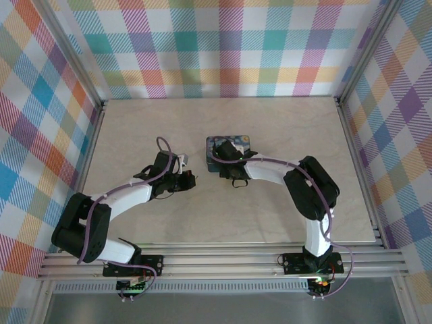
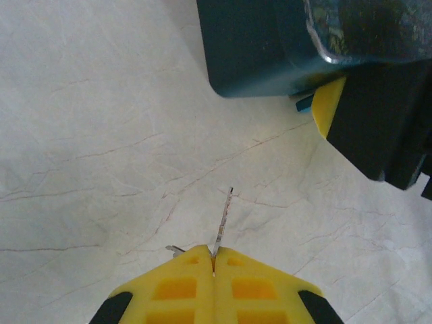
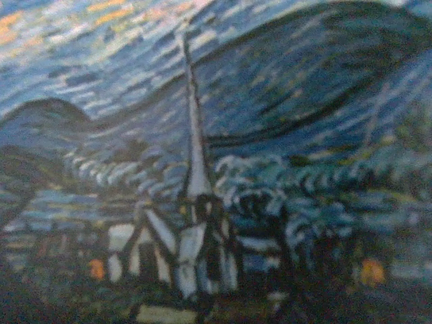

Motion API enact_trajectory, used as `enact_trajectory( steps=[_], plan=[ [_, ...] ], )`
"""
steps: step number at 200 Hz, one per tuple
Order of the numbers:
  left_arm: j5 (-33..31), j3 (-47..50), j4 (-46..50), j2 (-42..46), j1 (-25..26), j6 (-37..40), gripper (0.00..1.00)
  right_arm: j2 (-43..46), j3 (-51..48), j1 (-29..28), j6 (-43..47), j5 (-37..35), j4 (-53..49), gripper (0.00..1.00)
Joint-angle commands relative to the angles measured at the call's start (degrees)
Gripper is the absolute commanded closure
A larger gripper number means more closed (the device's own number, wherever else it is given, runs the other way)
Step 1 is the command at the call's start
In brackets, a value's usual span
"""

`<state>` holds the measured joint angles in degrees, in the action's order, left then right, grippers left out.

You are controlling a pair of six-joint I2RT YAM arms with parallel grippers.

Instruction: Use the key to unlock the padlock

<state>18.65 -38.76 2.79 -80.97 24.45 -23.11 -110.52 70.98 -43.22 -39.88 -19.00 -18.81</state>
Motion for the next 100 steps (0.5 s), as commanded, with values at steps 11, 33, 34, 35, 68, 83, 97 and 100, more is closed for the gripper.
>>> enact_trajectory(
  steps=[11,33,34,35,68,83,97,100],
  plan=[
    [0.86,0.79,0.62,2.56,-0.47,1.48,1.0,-2.5,2.41,-0.37,-0.35,-2.96,1.65,0.53],
    [0.54,0.92,1.93,3.34,-0.49,2.36,1.0,-3.01,2.32,-0.37,-0.88,-3.66,2.49,0.55],
    [0.52,0.9,1.99,3.4,-0.47,2.36,1.0,-3.02,2.32,-0.37,-0.89,-3.71,2.52,0.56],
    [0.47,0.89,2.02,3.42,-0.46,2.46,1.0,-3.03,2.32,-0.33,-0.9,-3.73,2.53,0.56],
    [0.48,1.13,3.18,4.83,-0.5,3.34,1.0,-3.39,2.41,-0.36,-0.68,-4.48,3.07,0.61],
    [0.33,1.47,3.28,5.34,-0.46,3.52,1.0,-3.33,2.75,-0.37,0.03,-4.64,2.91,0.66],
    [0.69,1.8,3.12,5.73,-0.46,3.81,1.0,-3.31,3.47,-0.37,1.06,-4.67,2.13,0.71],
    [0.79,1.89,3.08,5.81,-0.5,3.86,1.0,-3.3,3.66,-0.37,1.15,-4.66,1.88,0.72]
  ],
)
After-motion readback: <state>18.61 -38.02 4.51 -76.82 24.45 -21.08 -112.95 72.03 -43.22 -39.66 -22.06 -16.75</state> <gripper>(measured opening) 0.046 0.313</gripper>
